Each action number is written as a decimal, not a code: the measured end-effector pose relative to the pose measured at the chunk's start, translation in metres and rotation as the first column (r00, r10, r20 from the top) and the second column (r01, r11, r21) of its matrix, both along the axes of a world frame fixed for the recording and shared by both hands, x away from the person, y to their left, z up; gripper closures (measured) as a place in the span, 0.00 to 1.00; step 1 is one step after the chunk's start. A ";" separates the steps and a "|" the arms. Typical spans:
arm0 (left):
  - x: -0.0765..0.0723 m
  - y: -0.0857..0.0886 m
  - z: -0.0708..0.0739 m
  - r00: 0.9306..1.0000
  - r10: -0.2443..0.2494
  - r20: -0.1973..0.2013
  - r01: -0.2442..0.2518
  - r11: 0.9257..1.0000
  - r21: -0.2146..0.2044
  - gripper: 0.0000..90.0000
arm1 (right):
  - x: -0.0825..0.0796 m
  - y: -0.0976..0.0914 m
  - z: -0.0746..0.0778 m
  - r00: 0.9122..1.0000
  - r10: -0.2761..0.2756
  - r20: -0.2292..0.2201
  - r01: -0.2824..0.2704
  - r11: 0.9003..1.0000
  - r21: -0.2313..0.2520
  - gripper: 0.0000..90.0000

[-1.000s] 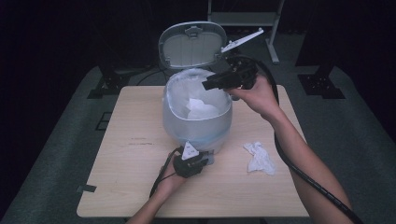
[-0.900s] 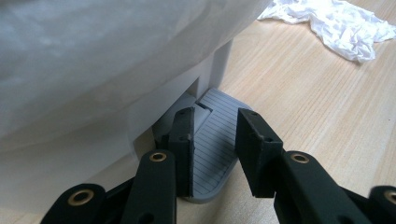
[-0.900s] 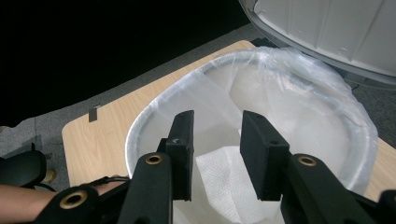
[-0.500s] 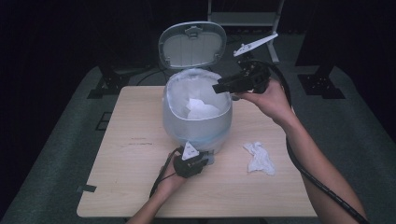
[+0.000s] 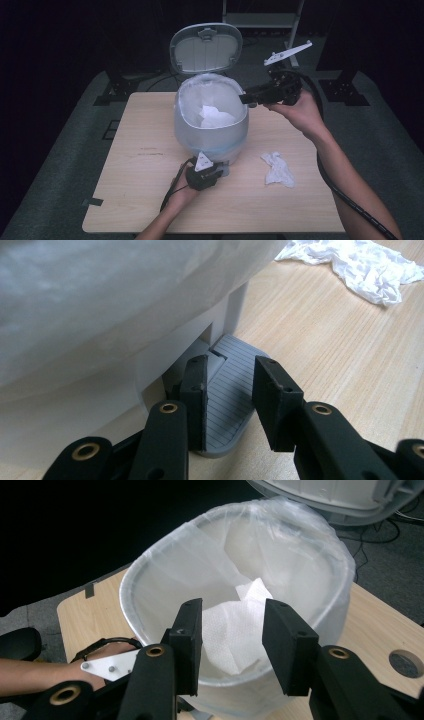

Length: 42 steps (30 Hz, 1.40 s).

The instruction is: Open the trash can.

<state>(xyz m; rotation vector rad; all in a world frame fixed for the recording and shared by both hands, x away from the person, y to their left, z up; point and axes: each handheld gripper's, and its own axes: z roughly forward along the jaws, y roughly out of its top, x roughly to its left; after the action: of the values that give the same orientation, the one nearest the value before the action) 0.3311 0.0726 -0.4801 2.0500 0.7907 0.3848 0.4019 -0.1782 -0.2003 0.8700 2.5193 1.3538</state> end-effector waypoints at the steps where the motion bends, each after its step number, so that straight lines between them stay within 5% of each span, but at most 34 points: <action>1: 0.000 0.000 0.000 1.000 0.000 0.001 0.000 1.000 -0.001 0.75 | 0.000 -0.002 0.000 1.000 -0.001 0.001 0.001 1.000 -0.001 0.65; 19: 0.000 0.000 0.000 1.000 -0.004 0.002 0.004 1.000 0.001 0.75 | -0.010 -0.031 -0.015 0.999 -0.031 -0.015 0.031 1.000 0.001 0.58; 42: 0.001 0.001 0.000 1.000 -0.012 -0.003 0.012 1.000 -0.002 0.75 | -0.026 -0.074 -0.035 0.992 -0.126 -0.022 0.126 0.992 -0.013 0.34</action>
<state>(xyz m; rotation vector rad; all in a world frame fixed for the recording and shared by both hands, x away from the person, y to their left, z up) 0.3323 0.0737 -0.4799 2.0533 0.7804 0.3743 0.3754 -0.2522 -0.2349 1.0292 2.4399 1.2965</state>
